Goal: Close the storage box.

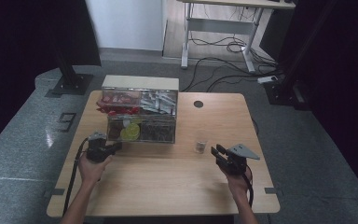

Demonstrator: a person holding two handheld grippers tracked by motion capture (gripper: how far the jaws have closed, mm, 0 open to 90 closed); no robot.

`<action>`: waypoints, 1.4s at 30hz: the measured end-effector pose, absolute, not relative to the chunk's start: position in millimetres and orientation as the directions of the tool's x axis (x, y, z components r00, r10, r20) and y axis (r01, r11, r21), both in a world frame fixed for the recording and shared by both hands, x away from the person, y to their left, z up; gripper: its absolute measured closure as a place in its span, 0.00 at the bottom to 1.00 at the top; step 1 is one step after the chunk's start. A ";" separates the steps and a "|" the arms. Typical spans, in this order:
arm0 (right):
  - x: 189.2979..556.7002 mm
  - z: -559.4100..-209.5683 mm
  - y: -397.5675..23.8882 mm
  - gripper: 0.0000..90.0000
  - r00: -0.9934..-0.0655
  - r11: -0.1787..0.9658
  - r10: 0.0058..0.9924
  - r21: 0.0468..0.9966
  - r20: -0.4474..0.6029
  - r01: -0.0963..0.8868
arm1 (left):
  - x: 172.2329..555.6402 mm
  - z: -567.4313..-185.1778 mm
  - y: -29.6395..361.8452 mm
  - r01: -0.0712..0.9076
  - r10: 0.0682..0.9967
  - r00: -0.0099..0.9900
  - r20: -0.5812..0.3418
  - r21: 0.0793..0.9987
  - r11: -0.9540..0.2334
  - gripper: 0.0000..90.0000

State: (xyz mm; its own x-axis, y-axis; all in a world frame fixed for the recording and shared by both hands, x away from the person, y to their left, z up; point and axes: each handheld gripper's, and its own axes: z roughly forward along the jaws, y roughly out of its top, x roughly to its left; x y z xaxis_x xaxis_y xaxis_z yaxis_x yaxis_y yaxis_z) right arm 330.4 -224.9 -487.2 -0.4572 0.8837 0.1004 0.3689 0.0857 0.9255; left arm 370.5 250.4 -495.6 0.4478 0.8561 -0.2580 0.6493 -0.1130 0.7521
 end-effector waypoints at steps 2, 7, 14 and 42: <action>330.2 -487.2 -224.5 0.75 -0.458 0.088 0.883 0.926 0.099 0.368 | 369.3 -495.5 249.2 0.646 0.857 0.450 -0.252 0.754 -0.117 1.00; 328.9 -488.4 -225.1 0.75 -0.460 0.091 0.883 0.924 0.098 0.372 | 363.5 -496.5 245.6 0.637 0.859 0.457 -0.230 0.759 -0.135 1.00; 324.6 -493.2 -231.0 0.75 -0.453 0.091 0.885 0.918 0.104 0.387 | 347.9 -497.4 237.6 0.610 0.842 0.494 -0.215 0.776 -0.160 0.98; 291.9 -540.0 -277.7 0.39 -0.408 0.101 0.900 0.839 0.152 0.535 | 293.4 -535.5 219.3 0.578 0.827 0.554 -0.100 0.760 -0.296 0.50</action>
